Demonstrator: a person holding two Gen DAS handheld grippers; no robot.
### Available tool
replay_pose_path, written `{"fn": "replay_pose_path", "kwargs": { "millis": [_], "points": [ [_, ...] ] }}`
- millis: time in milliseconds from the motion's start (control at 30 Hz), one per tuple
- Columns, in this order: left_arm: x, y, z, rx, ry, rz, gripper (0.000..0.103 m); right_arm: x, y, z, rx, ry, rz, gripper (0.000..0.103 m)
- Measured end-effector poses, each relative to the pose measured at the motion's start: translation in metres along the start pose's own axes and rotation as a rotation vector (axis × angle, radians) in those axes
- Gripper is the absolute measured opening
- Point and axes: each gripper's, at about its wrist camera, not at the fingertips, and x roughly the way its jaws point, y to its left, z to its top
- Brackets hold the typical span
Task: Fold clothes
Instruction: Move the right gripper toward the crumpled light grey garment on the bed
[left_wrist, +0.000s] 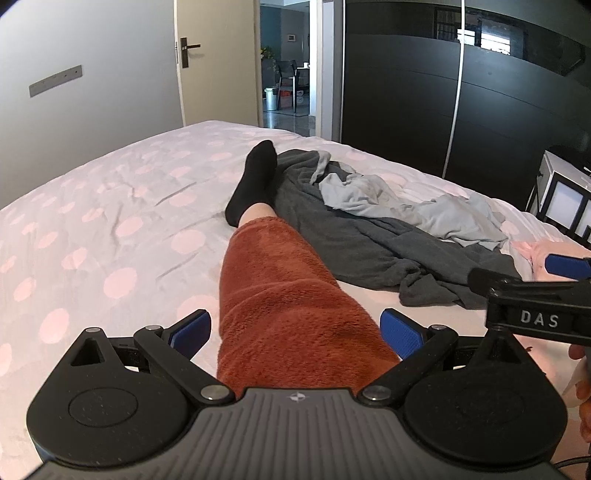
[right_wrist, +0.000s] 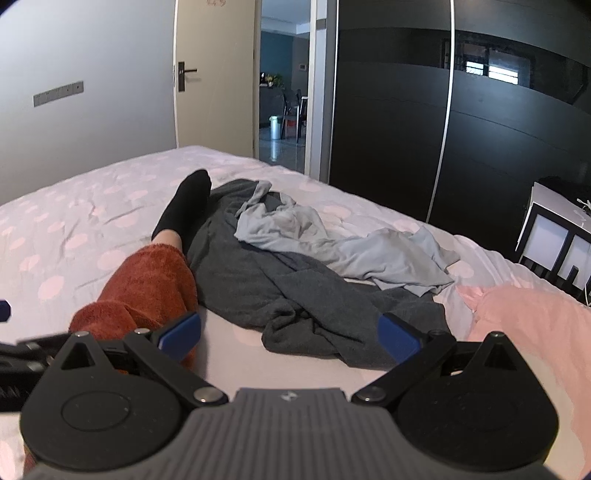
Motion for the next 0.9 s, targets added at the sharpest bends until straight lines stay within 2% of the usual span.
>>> {"fn": "replay_pose_path", "kwargs": {
  "millis": [200,533,733,800,900],
  "points": [
    [0.007,0.025,0.009,-0.058,0.028,0.012,0.103,0.025,-0.005,0.0,-0.018,0.056,0.016,0.102],
    [0.038,0.068,0.024,-0.077,0.067,0.1,0.103,0.095,-0.01,0.005,-0.053,0.147,-0.005,0.101],
    [0.06,0.083,0.029,-0.083,0.102,0.117,0.103,0.139,-0.018,0.008,-0.042,0.192,-0.024,0.097],
    [0.067,0.085,0.03,-0.076,0.11,0.127,0.103,0.153,-0.021,0.008,-0.033,0.202,-0.024,0.092],
    [0.077,0.091,0.03,-0.081,0.126,0.135,0.103,0.176,-0.026,0.007,-0.009,0.207,-0.017,0.092]
  ]
}}
